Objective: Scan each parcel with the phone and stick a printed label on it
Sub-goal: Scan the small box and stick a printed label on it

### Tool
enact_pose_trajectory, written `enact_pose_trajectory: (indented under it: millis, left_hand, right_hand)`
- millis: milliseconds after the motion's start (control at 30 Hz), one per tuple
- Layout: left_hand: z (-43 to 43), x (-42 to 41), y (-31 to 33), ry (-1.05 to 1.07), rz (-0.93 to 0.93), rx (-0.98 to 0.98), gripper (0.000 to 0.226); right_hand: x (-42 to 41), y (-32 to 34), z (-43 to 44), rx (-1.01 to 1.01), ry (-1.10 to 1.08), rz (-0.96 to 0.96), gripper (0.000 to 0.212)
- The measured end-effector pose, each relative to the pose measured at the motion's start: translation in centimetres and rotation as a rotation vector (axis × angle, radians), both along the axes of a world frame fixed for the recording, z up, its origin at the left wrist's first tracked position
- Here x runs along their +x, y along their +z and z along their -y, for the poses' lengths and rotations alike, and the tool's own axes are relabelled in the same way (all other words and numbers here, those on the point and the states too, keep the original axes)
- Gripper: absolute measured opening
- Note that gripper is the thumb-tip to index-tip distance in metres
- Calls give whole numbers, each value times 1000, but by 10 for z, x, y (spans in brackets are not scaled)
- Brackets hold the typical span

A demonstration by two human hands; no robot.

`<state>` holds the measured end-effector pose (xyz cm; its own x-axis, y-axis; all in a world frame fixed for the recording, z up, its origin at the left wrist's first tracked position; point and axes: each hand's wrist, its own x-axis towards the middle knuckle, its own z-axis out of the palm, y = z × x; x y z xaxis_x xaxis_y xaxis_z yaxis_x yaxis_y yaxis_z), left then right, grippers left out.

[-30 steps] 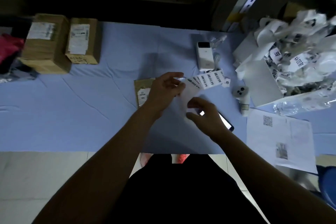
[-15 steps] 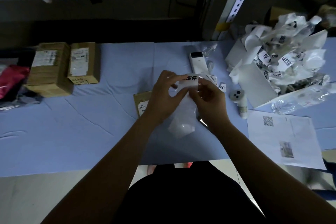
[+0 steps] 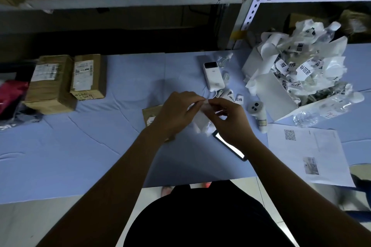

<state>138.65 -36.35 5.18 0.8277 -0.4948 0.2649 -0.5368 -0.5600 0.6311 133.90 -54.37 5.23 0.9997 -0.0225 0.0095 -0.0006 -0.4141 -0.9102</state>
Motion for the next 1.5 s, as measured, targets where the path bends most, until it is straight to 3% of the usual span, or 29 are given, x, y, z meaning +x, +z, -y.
enact_pose_trajectory:
  millis: [233,400,533,667,767,900,1033,1200,1367,1500]
  left_hand:
    - [4,-3,-1,2,2,29,23]
    - [7,-4,0,-17,-111,19,49]
    - [8,-4,-5,-27,-168,-38,44]
    - [11,-7,-11,4,-172,-95,43]
    - [10,-11,-14,36,-177,-116,40]
    - [6,-11,-16,75,-292,-251,20]
    - [6,-9,-15,86,-318,-277,21]
    - [6,-9,-16,145,-321,-333,18]
    - [6,-9,-15,437,-302,-410,19]
    - [-7,-9,-9,619,-89,-299,17]
  right_hand:
    - [-3,-3,4,112,28,-22,14]
    - [-3,-10,8,298,-18,-64,14]
    - [-2,-12,10,369,-21,-96,15]
    - [-2,-11,6,571,-105,-152,16]
    - [1,-9,6,532,-60,-114,13]
    - [2,-3,8,376,19,-60,27]
    - [4,-3,6,318,21,-64,33]
    - [7,-11,9,290,29,-94,20]
    - [6,-26,8,113,-119,-104,20]
    - [1,-30,5,-52,-211,-59,38]
